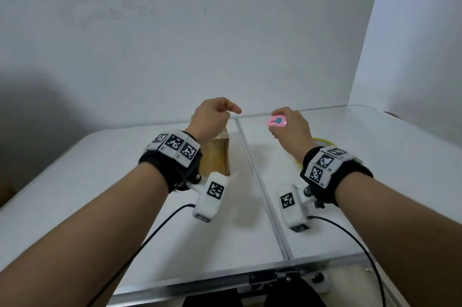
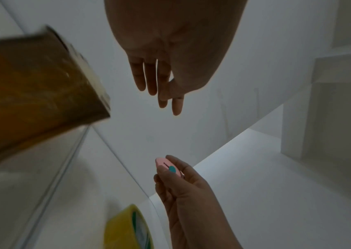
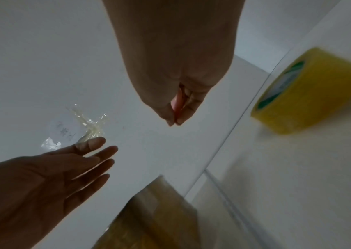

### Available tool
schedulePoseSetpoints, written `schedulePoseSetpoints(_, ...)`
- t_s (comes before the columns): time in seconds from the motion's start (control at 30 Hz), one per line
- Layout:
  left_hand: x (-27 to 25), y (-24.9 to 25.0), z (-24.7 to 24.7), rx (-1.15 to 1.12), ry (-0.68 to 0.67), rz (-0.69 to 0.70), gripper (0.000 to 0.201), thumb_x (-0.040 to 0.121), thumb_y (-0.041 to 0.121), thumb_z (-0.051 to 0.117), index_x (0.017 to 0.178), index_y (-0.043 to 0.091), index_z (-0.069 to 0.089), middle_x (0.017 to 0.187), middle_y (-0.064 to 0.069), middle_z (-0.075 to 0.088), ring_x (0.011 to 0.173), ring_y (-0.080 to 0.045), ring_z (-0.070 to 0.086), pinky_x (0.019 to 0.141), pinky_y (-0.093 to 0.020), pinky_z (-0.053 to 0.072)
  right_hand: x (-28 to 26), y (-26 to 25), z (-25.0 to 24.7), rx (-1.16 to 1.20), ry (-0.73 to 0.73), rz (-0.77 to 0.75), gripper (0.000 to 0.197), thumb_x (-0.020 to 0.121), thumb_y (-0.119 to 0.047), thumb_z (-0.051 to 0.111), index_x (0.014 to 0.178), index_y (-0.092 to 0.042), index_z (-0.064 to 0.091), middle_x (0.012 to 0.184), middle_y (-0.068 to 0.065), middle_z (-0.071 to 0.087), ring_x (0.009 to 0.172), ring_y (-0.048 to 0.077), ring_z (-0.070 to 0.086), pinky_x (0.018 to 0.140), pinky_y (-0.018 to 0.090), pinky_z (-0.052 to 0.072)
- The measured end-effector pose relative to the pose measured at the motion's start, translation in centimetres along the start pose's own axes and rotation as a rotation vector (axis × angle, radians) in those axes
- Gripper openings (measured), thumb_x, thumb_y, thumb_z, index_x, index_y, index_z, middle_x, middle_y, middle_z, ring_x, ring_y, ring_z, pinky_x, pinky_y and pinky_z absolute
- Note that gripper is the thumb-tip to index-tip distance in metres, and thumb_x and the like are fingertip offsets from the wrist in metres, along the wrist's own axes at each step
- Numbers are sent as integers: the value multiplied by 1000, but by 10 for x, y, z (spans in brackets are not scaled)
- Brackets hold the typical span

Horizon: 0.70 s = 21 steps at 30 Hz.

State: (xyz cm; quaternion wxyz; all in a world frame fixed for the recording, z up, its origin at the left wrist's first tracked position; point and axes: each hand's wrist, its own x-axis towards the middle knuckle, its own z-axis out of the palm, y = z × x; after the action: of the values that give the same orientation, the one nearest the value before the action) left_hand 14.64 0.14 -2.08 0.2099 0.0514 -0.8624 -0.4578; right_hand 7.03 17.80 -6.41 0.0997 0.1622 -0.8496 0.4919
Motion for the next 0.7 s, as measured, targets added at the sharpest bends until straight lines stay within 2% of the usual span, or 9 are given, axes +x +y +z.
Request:
schedulePoseSetpoints(0.03, 3, 3, 10, -38, -48, -28, 35, 88, -1, 43, 89, 21, 70, 92, 6, 65, 64, -11, 48, 56, -18, 39, 1, 9, -9, -33, 16, 21, 35, 85, -6, 60, 120, -13, 61, 125, 17, 52, 112, 32, 57, 97, 37, 49)
schedulePoseSetpoints(0.1, 9, 6, 32, -157, -161, -115, 31, 90, -4, 45, 89, 17, 69, 102, 1, 66, 86, -15, 53, 71, -21, 45, 2, 29, -25, -90, 30, 56, 39, 88, -5, 57, 127, -12, 58, 129, 17, 50, 117, 32, 54, 95, 25, 40)
schedulePoseSetpoints(0.17, 14, 6, 52, -275, -235, -218, 29, 91, -3, 47, 87, 16, 68, 105, -1, 66, 97, -16, 57, 90, -28, 49, -1, 46, -40, -125, 38, 64, 43, 89, -5, 57, 132, -13, 57, 130, 17, 49, 119, 31, 52, 92, 22, 35)
schedulePoseSetpoints(0.2, 17, 5, 63, -324, -254, -259, 28, 91, -3, 48, 87, 16, 69, 104, -1, 67, 97, -16, 59, 94, -31, 49, -2, 54, -47, -131, 48, 67, 44, 89, -6, 57, 132, -13, 57, 130, 18, 49, 119, 31, 52, 93, 22, 35)
schedulePoseSetpoints(0.3, 27, 1, 91, -377, -288, -321, 28, 92, -1, 48, 85, 16, 69, 99, -1, 68, 96, -18, 61, 90, -31, 51, -3, 76, -63, -160, 61, 88, 42, 90, -14, 60, 132, -12, 58, 127, 18, 51, 119, 32, 53, 94, 22, 33)
schedulePoseSetpoints(0.4, 34, -1, 115, -376, -331, -348, 26, 93, 1, 50, 84, 17, 68, 97, -1, 67, 95, -18, 60, 88, -29, 50, -2, 91, -74, -184, 38, 146, 45, 89, -31, 64, 130, -12, 58, 125, 14, 59, 119, 30, 55, 100, 32, 40)
schedulePoseSetpoints(0.53, 40, -1, 141, -365, -373, -363, 27, 93, 1, 49, 85, 17, 68, 101, -3, 67, 95, -18, 59, 85, -27, 49, 5, 107, -76, -237, 0, 199, 39, 82, -39, 68, 112, -14, 62, 111, 14, 66, 109, 31, 59, 91, 39, 50)
schedulePoseSetpoints(0.6, 42, -2, 149, -352, -377, -367, 26, 93, 2, 48, 85, 17, 69, 104, -4, 67, 95, -18, 59, 86, -28, 49, 10, 113, -73, -338, -36, 199, 37, 79, -41, 68, 107, -18, 64, 109, 15, 65, 114, 32, 55, 94, 38, 45)
schedulePoseSetpoints(0.7, 46, -7, 156, -341, -374, -382, 26, 93, 1, 49, 87, 16, 69, 107, -6, 66, 95, -18, 59, 89, -30, 49, 18, 117, -68, -479, -110, 225, 36, 83, -42, 64, 112, -20, 63, 115, 11, 65, 123, 31, 46, 98, 35, 34)
